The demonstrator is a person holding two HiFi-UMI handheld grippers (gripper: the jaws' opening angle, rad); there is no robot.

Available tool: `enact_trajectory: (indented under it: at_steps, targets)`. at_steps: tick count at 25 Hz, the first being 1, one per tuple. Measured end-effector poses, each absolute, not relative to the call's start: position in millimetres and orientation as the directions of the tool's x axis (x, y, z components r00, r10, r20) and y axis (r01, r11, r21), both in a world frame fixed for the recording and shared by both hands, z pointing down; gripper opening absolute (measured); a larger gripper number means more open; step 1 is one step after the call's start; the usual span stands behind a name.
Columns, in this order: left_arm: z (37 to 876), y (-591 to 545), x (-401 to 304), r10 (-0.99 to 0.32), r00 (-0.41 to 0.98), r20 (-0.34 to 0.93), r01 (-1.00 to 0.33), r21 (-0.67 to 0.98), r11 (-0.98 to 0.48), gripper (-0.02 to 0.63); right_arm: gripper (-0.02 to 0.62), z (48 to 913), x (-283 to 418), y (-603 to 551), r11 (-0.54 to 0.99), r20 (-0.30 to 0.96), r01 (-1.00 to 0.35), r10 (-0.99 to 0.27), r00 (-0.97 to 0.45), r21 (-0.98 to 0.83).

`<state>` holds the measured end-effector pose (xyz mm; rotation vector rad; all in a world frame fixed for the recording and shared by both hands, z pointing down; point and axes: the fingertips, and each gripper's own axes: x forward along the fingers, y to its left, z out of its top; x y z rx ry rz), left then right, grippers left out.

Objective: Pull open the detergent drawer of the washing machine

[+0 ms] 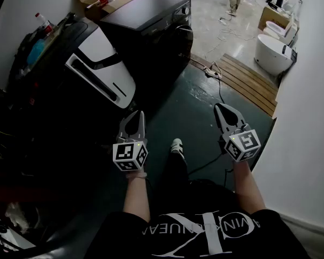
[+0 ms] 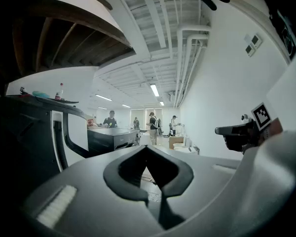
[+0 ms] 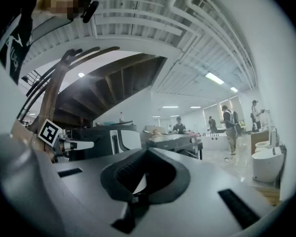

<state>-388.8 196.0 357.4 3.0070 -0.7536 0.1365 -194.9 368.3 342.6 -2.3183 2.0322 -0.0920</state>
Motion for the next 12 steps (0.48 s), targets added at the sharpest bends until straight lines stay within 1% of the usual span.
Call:
enact_trajectory:
  at_steps: [12]
  targets:
    - [359.8,196.0,-383.2,-0.471,0.877,0.095,-0.475,0.023,-0.880,0.009,0.012,349.0,-195.6,369.1,-0.115,0.023,-0.991,-0.993,0.114,-0.071]
